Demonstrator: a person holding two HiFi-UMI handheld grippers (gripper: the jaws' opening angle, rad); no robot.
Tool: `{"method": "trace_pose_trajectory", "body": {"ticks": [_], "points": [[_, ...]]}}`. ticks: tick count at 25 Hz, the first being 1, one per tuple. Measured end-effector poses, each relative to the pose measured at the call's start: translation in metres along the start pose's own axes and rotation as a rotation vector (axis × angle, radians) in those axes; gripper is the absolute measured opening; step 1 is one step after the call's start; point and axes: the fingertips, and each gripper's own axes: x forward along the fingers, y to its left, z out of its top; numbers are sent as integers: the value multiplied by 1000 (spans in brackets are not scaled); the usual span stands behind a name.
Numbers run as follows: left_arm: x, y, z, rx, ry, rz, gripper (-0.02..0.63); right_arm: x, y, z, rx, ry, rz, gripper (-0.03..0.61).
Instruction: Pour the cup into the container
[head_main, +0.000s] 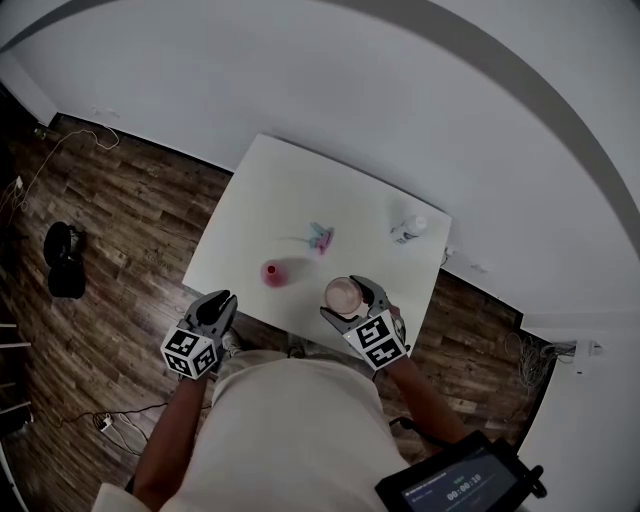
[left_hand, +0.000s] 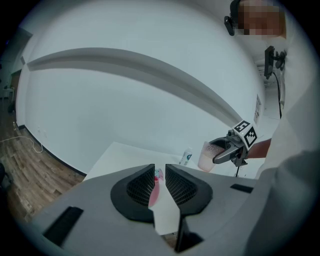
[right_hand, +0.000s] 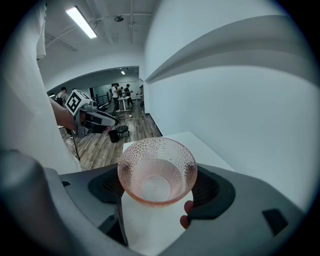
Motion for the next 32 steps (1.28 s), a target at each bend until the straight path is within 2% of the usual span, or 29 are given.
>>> {"method": "trace_pose_trajectory", "body": {"ticks": [16, 24, 32], "points": [[-5, 9, -4, 8, 21, 12, 66, 9, 4, 0, 11, 0, 5, 385], [-5, 16, -1, -7, 24, 20, 66, 11, 10, 16, -6, 0, 19, 385], [-8, 32, 0, -19, 39, 18, 20, 23, 17, 28, -17, 17, 31, 385]]}}
